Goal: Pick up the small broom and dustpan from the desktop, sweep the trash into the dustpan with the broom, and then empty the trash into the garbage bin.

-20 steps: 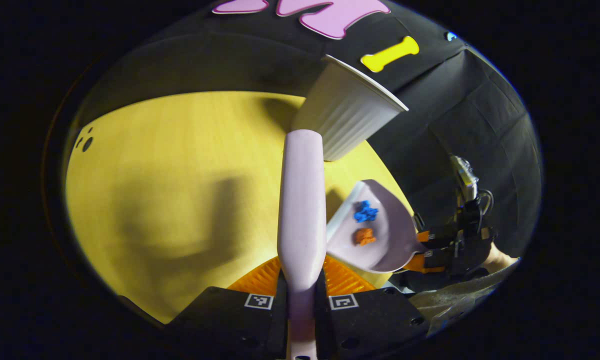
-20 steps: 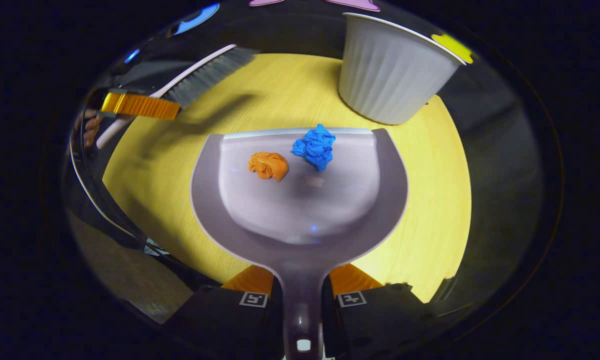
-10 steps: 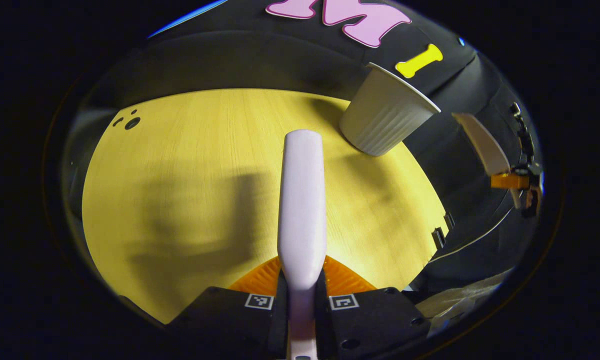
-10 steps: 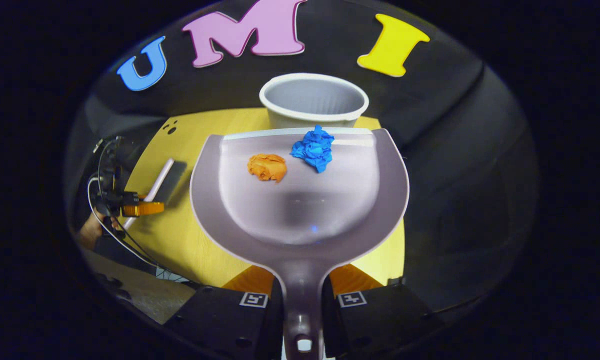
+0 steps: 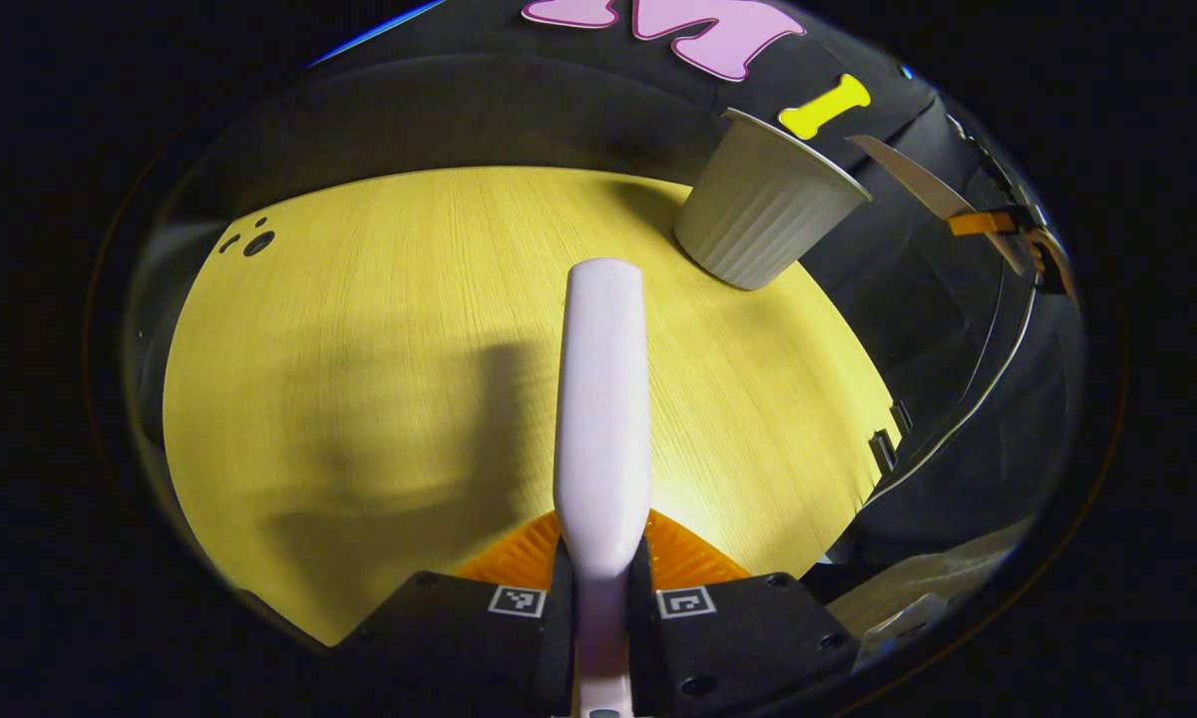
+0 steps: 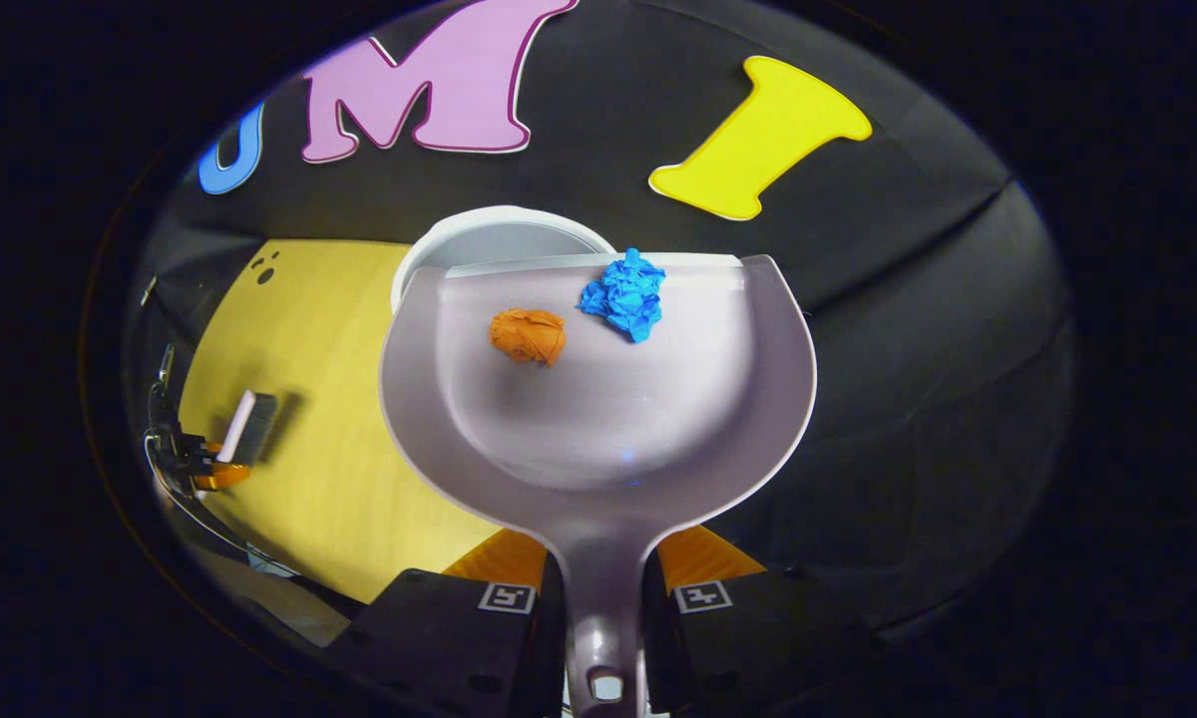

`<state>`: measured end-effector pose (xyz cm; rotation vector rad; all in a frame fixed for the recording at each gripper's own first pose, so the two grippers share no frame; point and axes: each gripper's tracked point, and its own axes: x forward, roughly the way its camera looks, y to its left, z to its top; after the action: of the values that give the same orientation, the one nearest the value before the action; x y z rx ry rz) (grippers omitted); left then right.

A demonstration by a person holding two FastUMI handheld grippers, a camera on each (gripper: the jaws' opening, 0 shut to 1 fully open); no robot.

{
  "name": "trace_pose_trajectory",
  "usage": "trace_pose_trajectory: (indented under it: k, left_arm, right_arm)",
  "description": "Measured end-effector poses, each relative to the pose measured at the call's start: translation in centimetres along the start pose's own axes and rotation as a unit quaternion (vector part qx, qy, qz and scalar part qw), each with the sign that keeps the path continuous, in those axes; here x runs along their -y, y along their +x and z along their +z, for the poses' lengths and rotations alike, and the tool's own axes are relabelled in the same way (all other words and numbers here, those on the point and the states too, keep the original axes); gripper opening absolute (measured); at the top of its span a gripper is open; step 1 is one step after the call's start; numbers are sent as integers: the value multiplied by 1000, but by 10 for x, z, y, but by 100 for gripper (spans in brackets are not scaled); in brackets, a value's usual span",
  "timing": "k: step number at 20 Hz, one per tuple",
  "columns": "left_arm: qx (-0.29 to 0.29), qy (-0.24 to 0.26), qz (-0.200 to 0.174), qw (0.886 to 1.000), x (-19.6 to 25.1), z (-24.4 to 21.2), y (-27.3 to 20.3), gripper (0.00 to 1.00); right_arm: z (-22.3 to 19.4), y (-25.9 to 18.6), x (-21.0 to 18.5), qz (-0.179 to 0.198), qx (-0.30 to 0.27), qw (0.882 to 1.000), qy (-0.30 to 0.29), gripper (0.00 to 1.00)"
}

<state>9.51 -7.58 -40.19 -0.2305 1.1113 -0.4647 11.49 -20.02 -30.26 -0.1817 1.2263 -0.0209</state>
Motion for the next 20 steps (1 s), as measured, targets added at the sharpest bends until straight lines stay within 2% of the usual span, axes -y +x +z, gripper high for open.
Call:
trace_pose_trajectory:
  k: [2, 3, 5, 6, 9, 11, 14, 20]
  left_arm:
    - [1, -5, 2, 1000, -3, -1, -1, 26]
    - [3, -8, 3, 1000, -5, -2, -1, 26]
    - [4, -14, 4, 1000, -6, -4, -1, 26]
    - [4, -17, 4, 1000, -7, -5, -2, 26]
    - [4, -14, 15, 1000, -12, -9, -4, 26]
    - [6, -5, 27, 1000, -16, -9, -4, 26]
    - [8, -13, 26, 1000, -14, -9, -4, 26]
    - [8, -10, 38, 999, -13, -12, -4, 24]
  right_arm:
    - [16, 8, 14, -20, -22, 999, -24, 36]
    - [22, 12, 19, -28, -35, 998, -43, 40]
    - [34, 18, 34, -41, -64, 994, -80, 31]
    - [41, 21, 42, -47, -79, 991, -98, 36]
    - [49, 21, 49, -57, -122, 979, -151, 36]
    - [48, 22, 52, -66, -153, 966, -195, 36]
    - [50, 27, 46, -58, -163, 962, -211, 36]
    - [51, 24, 50, -64, -148, 963, -214, 36]
